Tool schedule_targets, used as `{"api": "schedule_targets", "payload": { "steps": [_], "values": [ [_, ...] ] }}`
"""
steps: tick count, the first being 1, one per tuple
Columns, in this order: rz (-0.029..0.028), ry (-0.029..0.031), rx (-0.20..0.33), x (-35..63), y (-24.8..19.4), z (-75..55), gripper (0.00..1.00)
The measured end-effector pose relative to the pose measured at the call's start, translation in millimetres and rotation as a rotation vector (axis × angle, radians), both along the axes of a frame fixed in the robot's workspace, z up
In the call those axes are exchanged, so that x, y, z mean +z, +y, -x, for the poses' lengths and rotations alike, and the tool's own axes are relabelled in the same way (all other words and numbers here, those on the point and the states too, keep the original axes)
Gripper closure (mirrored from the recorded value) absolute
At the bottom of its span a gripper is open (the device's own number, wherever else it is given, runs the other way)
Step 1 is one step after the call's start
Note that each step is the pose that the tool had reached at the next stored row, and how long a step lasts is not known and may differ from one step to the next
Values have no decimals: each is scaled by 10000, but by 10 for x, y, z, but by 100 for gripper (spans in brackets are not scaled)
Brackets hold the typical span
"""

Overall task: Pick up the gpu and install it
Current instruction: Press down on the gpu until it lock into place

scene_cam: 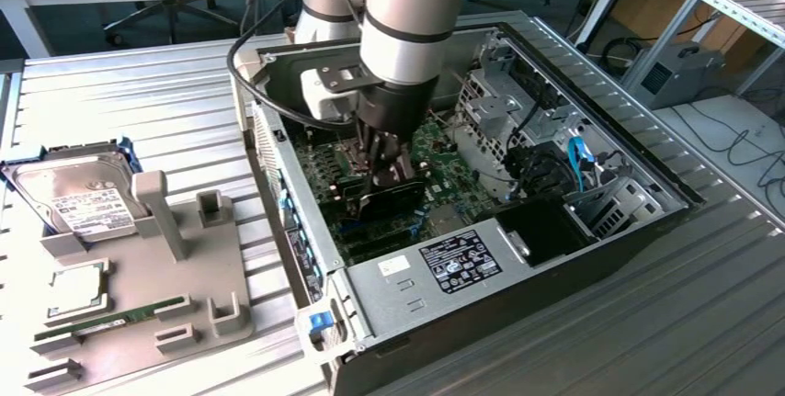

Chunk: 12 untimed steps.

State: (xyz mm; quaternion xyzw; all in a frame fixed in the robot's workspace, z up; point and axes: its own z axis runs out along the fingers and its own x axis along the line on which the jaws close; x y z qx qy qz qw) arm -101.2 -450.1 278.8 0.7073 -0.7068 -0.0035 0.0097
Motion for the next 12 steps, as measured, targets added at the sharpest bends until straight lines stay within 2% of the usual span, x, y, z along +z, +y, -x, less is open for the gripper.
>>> {"api": "schedule_targets", "payload": {
  "steps": [7, 11, 12],
  "values": [
    [2, 73, 0, 13, 0, -169, 89],
    [0, 86, 0, 65, 3, -207, 89],
    [-1, 87, 1, 110, 4, -214, 89]
  ]
}}
